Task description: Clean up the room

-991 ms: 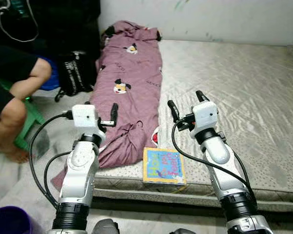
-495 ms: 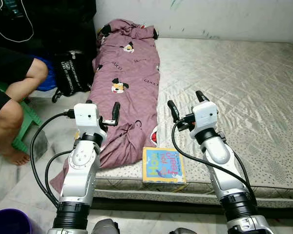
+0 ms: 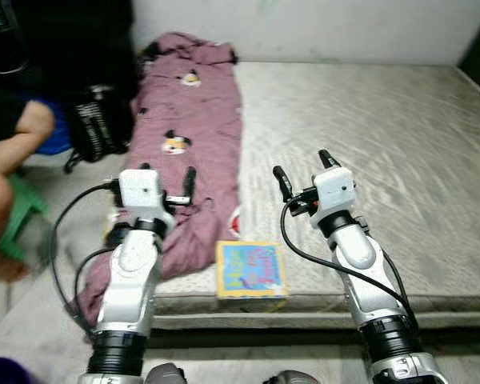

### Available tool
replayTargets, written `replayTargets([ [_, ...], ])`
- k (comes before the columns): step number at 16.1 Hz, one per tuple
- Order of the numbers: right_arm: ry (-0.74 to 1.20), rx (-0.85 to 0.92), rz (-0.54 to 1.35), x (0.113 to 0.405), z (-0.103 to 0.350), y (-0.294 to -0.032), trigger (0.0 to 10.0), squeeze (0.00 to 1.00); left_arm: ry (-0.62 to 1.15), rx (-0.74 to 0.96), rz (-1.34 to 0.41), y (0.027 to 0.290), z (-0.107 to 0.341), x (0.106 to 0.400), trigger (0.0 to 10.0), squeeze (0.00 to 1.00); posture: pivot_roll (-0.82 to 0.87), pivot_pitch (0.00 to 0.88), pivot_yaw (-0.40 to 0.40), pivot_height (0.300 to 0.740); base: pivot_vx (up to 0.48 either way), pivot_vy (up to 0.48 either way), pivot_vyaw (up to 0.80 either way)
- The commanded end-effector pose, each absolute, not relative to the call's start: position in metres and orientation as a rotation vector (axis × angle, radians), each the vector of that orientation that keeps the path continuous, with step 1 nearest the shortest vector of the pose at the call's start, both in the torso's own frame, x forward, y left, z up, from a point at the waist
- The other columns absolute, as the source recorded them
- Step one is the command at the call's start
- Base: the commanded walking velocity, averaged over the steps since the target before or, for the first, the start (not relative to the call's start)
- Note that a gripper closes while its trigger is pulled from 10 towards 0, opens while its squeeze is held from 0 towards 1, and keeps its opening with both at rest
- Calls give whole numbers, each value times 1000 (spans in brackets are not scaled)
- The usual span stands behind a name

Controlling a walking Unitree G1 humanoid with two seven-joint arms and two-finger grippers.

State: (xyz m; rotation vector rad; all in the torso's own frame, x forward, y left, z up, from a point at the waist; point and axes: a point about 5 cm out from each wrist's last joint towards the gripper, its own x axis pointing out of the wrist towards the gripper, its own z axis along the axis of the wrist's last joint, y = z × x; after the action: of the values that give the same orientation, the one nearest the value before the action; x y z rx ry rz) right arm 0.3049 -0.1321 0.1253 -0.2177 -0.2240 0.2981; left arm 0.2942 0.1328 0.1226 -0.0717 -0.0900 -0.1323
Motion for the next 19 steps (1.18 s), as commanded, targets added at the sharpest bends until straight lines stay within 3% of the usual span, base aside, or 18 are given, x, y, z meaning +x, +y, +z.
replayTargets([
  [1,-228,-214,303,308,127,-129,10000,0,-94,-62,-128,136,124,296,10000,0,-10,2,-32,740,0,-292,0],
  [13,-225,-220,310,309,127,-129,10000,0,-97,-65,-130,134,124,297,10000,0,-10,3,-33,740,0,-319,0],
  [19,-225,-218,310,309,126,-128,10000,0,-126,-83,-158,132,127,295,10000,0,-10,7,-33,740,0,0,0],
])
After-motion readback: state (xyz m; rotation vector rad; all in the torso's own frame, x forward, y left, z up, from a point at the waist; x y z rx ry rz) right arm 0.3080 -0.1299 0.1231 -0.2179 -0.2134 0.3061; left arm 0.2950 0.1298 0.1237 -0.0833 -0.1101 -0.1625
